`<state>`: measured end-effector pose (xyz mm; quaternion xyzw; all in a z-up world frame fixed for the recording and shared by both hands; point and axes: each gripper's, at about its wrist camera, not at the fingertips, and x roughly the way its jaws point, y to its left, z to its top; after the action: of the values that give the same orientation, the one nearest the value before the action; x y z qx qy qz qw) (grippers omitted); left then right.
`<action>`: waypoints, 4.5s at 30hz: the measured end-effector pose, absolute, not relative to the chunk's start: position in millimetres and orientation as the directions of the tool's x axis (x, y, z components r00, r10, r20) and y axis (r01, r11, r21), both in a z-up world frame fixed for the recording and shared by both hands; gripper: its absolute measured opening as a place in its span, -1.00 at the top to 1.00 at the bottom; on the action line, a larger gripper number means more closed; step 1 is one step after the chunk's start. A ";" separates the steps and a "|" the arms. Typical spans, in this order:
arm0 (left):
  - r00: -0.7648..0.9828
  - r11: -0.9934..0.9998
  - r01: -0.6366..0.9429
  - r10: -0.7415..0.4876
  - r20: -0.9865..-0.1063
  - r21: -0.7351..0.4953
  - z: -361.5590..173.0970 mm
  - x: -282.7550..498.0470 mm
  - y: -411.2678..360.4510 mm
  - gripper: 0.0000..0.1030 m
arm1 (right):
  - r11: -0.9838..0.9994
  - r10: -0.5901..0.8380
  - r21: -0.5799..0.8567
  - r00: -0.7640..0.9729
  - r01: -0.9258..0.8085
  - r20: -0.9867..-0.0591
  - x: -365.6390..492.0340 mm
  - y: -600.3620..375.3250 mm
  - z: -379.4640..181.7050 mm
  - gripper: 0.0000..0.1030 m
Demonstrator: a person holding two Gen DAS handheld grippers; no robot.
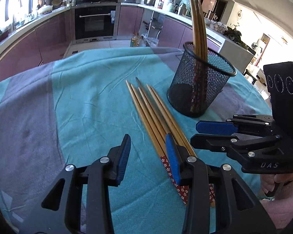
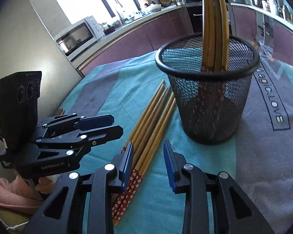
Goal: Organize utensils
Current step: 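Grasp a chopstick from the pile with the left tool while the right tool grasps one, then lift both chopsticks upright and carry them over the mesh cup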
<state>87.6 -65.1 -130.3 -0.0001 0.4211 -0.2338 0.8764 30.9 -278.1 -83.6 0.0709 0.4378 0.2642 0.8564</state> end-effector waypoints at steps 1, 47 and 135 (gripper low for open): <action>0.531 0.892 0.407 -0.407 -0.743 -0.198 -133.5 88.8 -65.3 0.29 | 0.853 0.510 0.351 0.478 -0.386 -0.715 31.0 -277.3 -85.0 0.41; 0.528 0.922 0.372 -0.304 -0.793 -0.106 -142.5 130.2 -91.6 0.75 | 0.934 0.310 0.133 0.567 -0.331 -0.764 56.2 -236.2 -97.9 0.80; 0.688 0.783 0.590 -0.615 -0.385 -0.197 74.8 88.8 -108.5 0.86 | 0.908 0.416 0.211 0.845 -0.363 -0.336 40.0 -337.4 81.4 0.89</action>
<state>88.8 -108.5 74.8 -0.0286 0.2200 -0.3281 0.9182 40.0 -337.4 81.4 0.0700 0.1905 0.2032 0.9579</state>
